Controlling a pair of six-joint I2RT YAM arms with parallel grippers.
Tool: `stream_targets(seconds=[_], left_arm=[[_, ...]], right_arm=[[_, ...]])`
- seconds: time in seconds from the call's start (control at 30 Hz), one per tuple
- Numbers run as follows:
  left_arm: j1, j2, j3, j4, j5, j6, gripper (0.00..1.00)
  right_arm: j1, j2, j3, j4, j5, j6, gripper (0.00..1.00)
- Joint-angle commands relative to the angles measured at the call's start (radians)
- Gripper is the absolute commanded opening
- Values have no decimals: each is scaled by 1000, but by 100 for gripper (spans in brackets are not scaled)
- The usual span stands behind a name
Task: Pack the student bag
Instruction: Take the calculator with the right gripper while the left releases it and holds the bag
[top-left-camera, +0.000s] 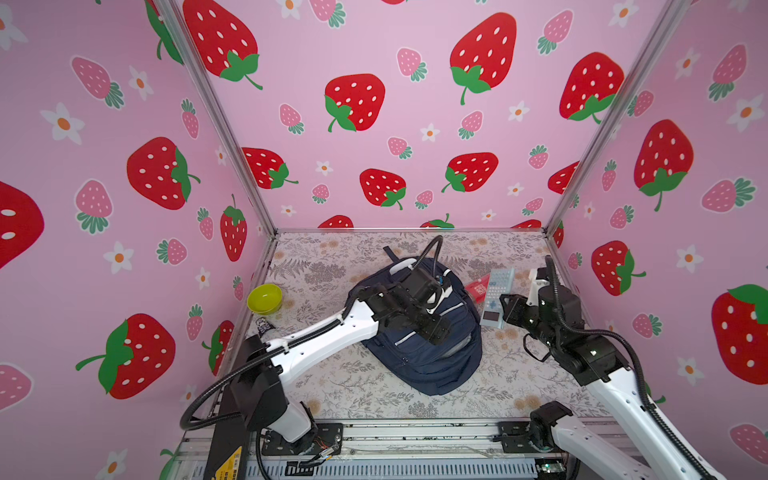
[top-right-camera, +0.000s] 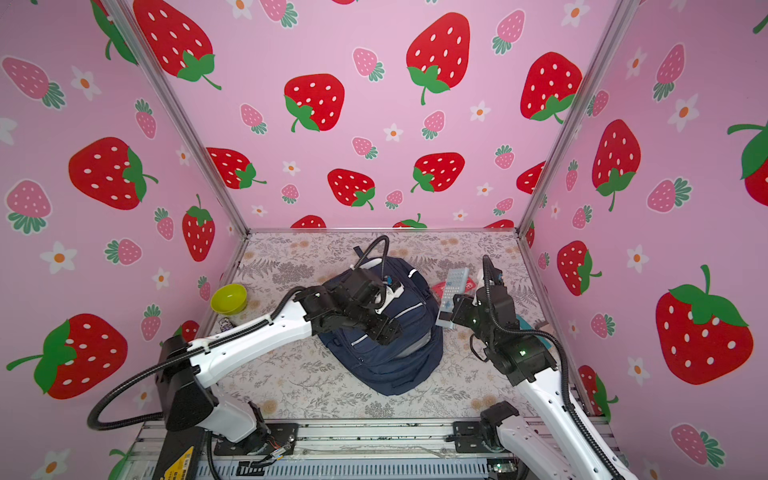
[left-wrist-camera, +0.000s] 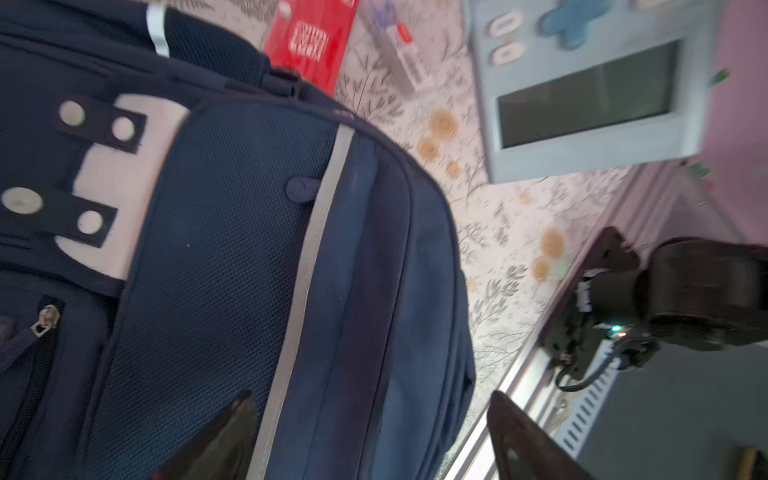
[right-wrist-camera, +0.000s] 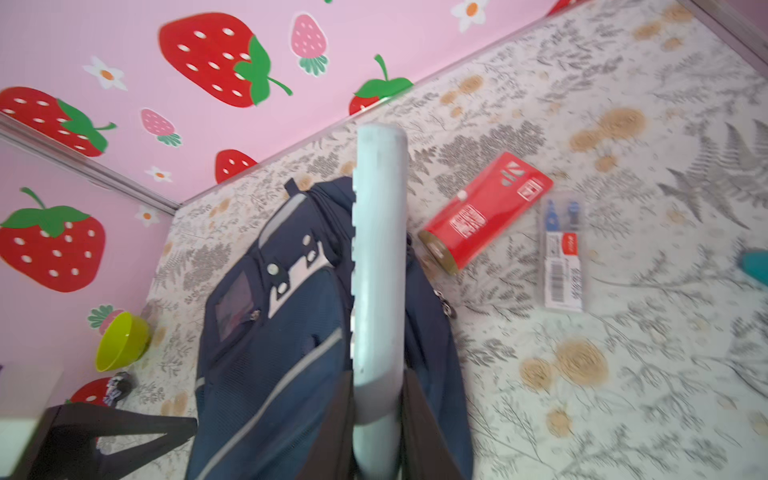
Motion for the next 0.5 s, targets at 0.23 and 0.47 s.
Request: stream_targets(seconds=[0.23, 0.47], left_arm=[[-20, 135, 149, -104, -125, 50, 29], [-9, -7, 97, 28, -82, 46, 0]], right_arm=[[-10, -169, -204, -54, -219, 150, 2], [8, -138, -321, 261, -416, 246, 1]])
